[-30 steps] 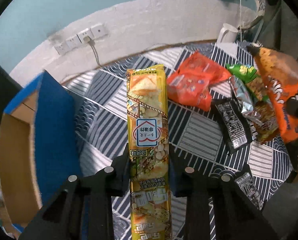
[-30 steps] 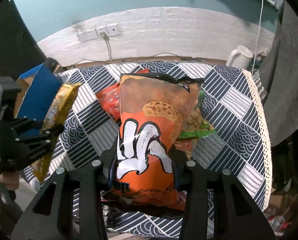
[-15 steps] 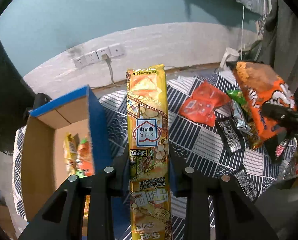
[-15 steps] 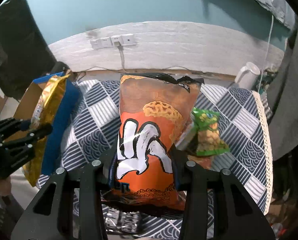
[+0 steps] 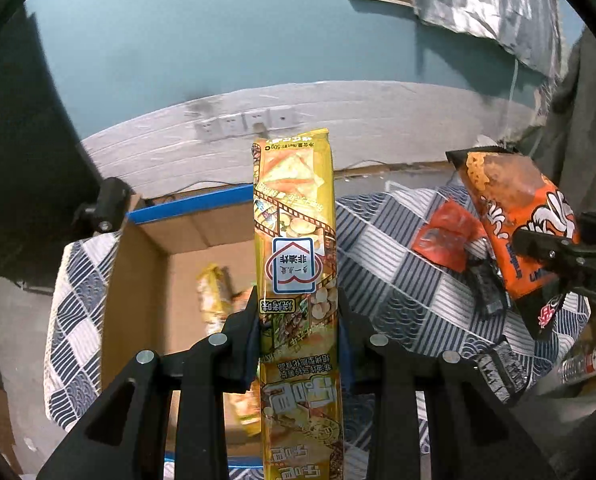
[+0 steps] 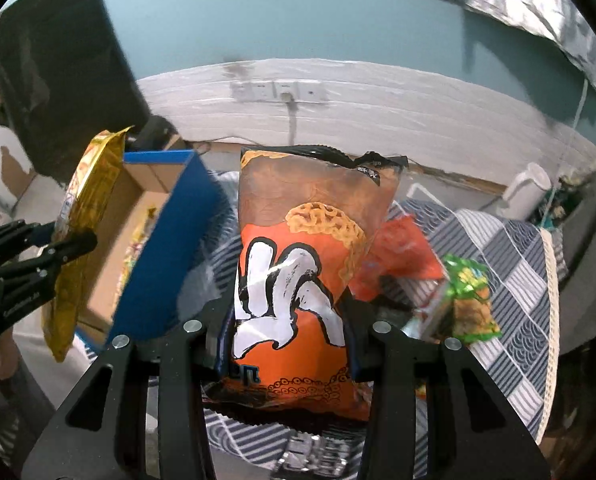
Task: Organize snacks
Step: 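Lift the yellow packet and orange bag and carry both over the box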
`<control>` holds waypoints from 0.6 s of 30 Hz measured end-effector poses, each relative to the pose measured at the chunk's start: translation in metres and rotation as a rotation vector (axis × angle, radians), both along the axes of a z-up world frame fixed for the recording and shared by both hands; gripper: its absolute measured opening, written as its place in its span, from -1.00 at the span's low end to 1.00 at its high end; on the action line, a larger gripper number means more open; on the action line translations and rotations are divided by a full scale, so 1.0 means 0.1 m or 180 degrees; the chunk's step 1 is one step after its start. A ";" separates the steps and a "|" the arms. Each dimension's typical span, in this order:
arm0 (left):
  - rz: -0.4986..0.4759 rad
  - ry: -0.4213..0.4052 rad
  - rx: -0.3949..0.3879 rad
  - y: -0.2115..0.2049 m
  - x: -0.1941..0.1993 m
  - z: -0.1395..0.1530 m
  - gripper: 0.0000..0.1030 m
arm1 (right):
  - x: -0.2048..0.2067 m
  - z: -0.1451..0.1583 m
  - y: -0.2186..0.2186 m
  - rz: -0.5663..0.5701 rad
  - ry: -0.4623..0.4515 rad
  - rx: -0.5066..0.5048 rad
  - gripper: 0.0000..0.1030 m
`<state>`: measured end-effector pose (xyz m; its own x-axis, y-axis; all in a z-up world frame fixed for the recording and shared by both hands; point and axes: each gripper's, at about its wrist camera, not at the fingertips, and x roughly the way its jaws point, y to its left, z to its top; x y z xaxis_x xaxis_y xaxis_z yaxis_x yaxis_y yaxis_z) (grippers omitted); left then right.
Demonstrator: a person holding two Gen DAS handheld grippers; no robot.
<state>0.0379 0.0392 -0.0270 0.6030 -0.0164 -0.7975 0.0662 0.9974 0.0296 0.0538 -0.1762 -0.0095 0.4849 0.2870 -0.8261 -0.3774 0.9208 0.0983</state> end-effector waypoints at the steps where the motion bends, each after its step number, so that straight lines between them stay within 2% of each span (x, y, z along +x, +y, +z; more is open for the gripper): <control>1: 0.0033 -0.0006 -0.0002 0.08 0.00 0.01 -0.38 | 0.01 0.01 0.06 0.0032 0.0001 -0.0012 -0.21; 8: 0.0226 -0.0017 -0.0025 0.56 -0.01 -0.01 -0.38 | 0.08 0.08 0.55 0.0239 -0.0016 -0.0038 -0.21; 18: 0.0406 0.0071 0.0012 1.02 0.05 -0.21 -0.38 | 0.12 -0.03 1.23 0.0535 0.0122 -0.0005 -0.21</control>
